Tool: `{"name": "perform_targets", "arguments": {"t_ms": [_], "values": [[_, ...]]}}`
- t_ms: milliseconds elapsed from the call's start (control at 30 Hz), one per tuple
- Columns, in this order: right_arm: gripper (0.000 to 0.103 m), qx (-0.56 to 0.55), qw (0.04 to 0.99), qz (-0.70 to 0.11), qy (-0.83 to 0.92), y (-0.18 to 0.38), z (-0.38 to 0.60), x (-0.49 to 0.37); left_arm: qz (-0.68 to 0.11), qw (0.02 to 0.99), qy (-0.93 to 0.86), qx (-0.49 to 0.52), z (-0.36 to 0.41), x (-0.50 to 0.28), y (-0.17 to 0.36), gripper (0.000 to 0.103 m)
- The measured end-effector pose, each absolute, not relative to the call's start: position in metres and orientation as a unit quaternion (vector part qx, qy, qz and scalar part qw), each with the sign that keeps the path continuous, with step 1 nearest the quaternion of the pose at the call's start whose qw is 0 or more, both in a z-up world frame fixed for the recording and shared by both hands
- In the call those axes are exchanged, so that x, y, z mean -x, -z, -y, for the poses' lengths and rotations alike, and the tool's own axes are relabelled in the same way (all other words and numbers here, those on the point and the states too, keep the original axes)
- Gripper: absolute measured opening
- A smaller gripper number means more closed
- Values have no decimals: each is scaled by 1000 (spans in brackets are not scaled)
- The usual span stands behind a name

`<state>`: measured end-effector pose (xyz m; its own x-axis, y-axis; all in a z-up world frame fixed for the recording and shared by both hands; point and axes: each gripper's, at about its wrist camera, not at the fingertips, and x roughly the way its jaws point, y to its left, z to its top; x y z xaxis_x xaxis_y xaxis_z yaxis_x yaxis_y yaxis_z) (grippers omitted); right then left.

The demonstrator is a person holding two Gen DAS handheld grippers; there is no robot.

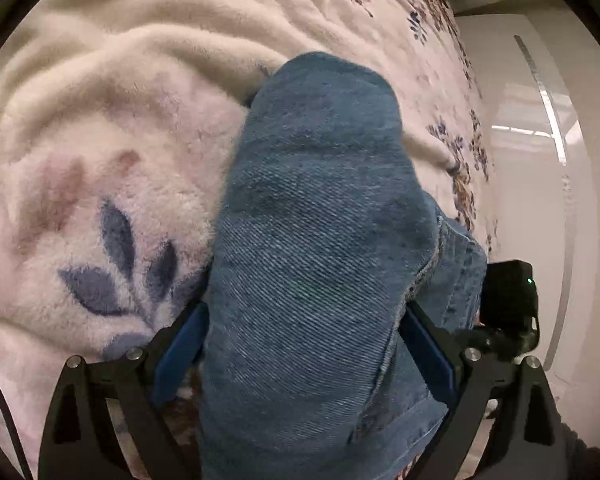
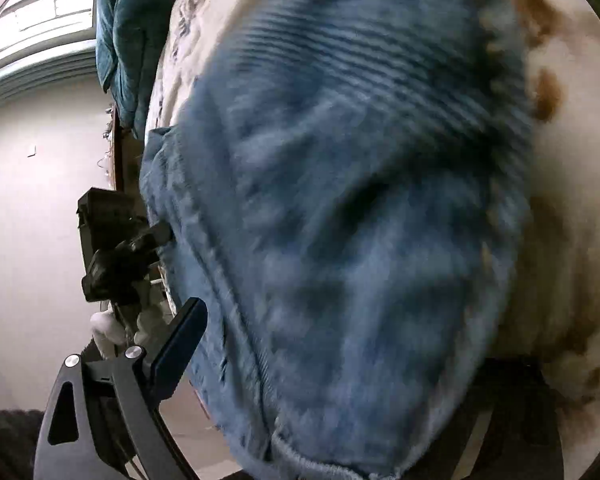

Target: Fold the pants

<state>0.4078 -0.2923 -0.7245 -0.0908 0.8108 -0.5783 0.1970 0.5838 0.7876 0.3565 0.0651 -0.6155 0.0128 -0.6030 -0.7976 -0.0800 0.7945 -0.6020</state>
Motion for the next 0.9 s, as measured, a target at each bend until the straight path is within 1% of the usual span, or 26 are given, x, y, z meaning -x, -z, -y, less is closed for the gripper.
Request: {"name": "perform_targets", "arguments": {"t_ms": [100, 133, 200, 267, 333, 400, 467, 533, 567, 667, 900], "values": [[97, -383, 562, -681, -272, 723, 291, -408, -675, 654, 202, 274, -67, -361, 621, 100], [93, -400, 557, -667, -290, 719, 289, -409, -673, 655, 203, 278, -66, -361, 619, 99], [90, -399, 558, -652, -324, 708, 283, -410, -669, 655, 213, 279, -63, -360, 612, 98], [79, -362, 569, -666, -318, 711, 278, -411, -669, 660, 218, 263, -59, -358, 609, 98], [77, -364, 568, -679, -290, 726, 278, -412, -671, 659, 217, 261, -56, -358, 613, 98], [72, -365, 574, -679, -277, 724, 276, -413, -670, 665, 210, 254, -51, -359, 609, 98], [53, -370, 582, -672, -271, 716, 277, -411, -666, 671, 210, 250, -46, -360, 601, 98], [43, -377, 589, -661, -271, 707, 281, -406, -662, 676, 209, 247, -43, -359, 593, 98], [39, -378, 593, -657, -272, 703, 282, -404, -660, 678, 211, 245, -42, -358, 589, 98], [36, -385, 599, -648, -270, 696, 280, -401, -655, 681, 216, 246, -35, -358, 580, 98], [32, -401, 604, -631, -278, 681, 300, -390, -646, 690, 221, 242, -21, -361, 553, 98]]}}
